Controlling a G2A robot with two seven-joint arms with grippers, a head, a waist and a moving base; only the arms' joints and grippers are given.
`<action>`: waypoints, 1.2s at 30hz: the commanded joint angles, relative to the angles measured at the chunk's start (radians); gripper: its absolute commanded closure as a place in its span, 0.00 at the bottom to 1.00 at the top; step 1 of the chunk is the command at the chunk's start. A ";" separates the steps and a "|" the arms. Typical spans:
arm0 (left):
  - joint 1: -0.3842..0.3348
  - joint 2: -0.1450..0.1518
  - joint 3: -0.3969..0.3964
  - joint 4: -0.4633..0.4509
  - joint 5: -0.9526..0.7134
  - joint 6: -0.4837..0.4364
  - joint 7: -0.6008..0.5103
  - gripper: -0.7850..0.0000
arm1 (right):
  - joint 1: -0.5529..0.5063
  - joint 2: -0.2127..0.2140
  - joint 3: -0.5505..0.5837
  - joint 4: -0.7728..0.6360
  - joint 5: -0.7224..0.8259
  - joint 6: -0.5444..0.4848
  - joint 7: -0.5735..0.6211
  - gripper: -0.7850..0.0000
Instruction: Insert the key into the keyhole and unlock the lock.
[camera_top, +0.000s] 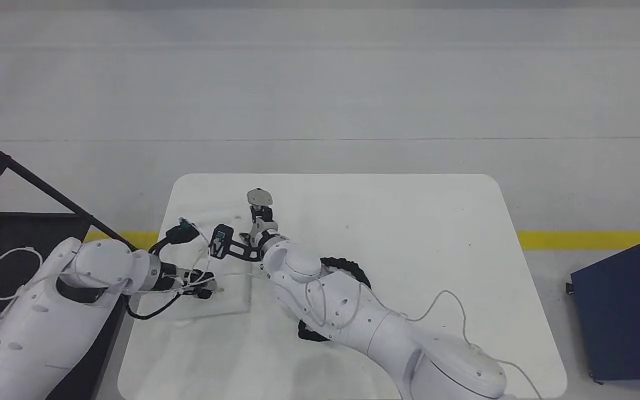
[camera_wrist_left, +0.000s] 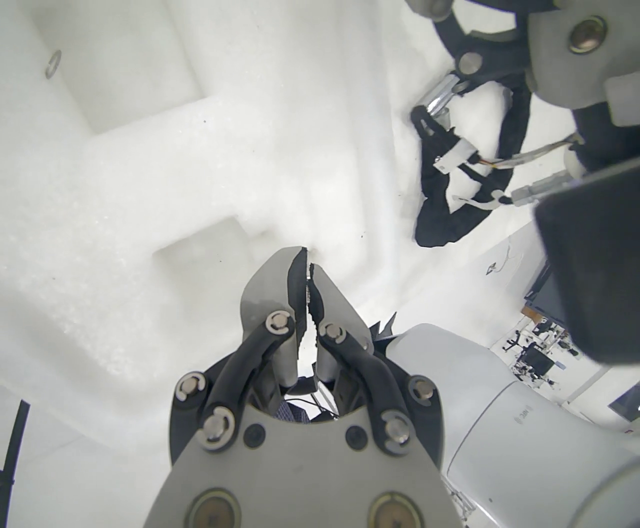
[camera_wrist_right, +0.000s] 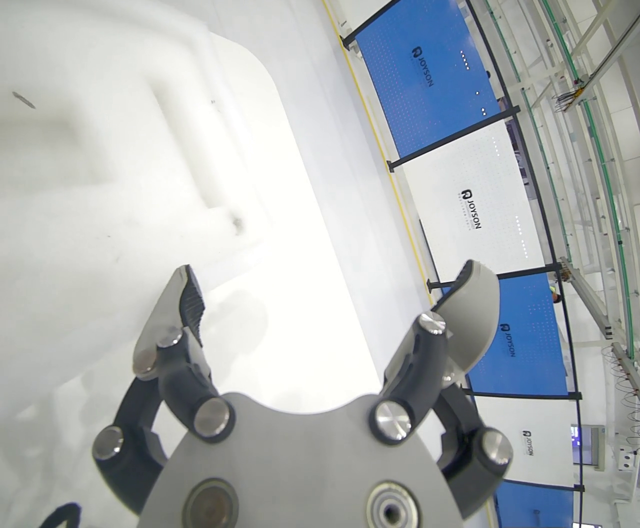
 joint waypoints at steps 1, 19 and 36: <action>0.022 0.003 -0.025 -0.008 -0.026 -0.013 0.012 1.00 | 0.002 -0.006 0.004 0.012 -0.004 0.000 -0.001 0.00; 0.097 0.014 -0.116 0.028 -0.044 0.017 0.097 1.00 | 0.000 -0.046 0.044 0.073 -0.051 0.000 -0.032 0.00; -0.050 -0.005 -0.008 0.173 -0.084 0.052 0.047 1.00 | -0.062 -0.028 0.102 -0.066 -0.150 0.068 -0.027 0.00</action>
